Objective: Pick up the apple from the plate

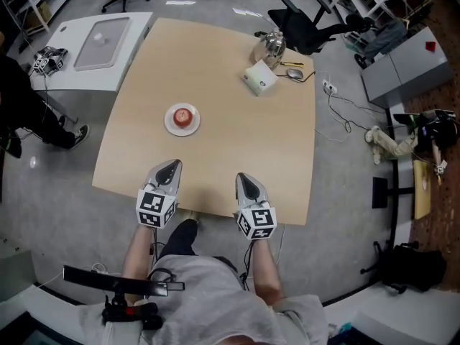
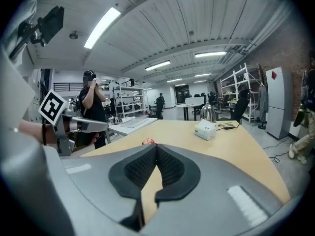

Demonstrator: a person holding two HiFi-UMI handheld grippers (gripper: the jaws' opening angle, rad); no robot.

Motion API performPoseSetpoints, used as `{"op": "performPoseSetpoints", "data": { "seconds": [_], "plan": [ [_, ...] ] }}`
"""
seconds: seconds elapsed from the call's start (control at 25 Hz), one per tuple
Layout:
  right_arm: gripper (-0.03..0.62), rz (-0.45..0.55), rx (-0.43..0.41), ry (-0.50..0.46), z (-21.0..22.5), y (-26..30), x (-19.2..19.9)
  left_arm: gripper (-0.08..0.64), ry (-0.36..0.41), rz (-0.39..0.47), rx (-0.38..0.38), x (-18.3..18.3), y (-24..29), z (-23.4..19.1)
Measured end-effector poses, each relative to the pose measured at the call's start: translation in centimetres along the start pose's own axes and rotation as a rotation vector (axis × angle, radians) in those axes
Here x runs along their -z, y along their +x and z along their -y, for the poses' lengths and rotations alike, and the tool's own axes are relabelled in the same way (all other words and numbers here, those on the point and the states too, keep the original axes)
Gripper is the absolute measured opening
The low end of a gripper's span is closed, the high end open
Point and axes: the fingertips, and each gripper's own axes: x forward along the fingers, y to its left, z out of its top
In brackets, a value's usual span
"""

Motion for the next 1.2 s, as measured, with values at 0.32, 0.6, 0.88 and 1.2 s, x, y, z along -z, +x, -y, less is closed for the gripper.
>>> {"op": "performPoseSetpoints", "data": {
  "seconds": [0.32,0.6,0.88,1.2],
  "plan": [
    [0.006,-0.019,0.031,0.005,1.9,3.0,-0.1,0.087,0.052,-0.045,0.000,0.6,5.5,-4.2],
    [0.006,-0.038,0.091,0.008,3.8,3.3,0.2,0.170,0.064,-0.100,0.032,1.5,9.9,-6.9],
    [0.006,-0.065,0.149,0.016,5.2,2.4,0.6,0.223,0.090,-0.145,0.025,2.8,13.3,-9.2],
    [0.006,-0.080,0.193,0.034,6.4,2.4,0.9,0.310,0.161,-0.191,0.038,4.7,16.7,-10.4]
  ]
}}
